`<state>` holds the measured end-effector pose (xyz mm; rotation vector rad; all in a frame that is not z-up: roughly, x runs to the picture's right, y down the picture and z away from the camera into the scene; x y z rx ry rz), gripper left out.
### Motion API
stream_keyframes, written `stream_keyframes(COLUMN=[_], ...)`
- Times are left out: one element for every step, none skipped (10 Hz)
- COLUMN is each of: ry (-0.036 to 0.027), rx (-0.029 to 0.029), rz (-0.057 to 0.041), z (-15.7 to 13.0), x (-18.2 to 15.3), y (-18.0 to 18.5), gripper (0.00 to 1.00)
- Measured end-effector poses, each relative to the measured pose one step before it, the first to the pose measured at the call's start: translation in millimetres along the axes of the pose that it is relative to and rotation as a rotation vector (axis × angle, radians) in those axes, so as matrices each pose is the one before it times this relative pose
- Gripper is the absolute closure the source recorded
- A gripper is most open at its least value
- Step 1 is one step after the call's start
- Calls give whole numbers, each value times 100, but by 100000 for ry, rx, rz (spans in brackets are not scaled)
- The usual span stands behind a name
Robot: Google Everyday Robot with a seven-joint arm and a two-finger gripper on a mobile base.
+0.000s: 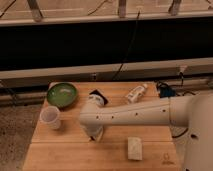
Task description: Place the pepper on the white sponge
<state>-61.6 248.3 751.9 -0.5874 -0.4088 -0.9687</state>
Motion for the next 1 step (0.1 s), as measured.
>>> stream_keyframes(ry=[101], rx=[679], rz=[443], z=[-315], x=[326], y=[91], gripper=[100])
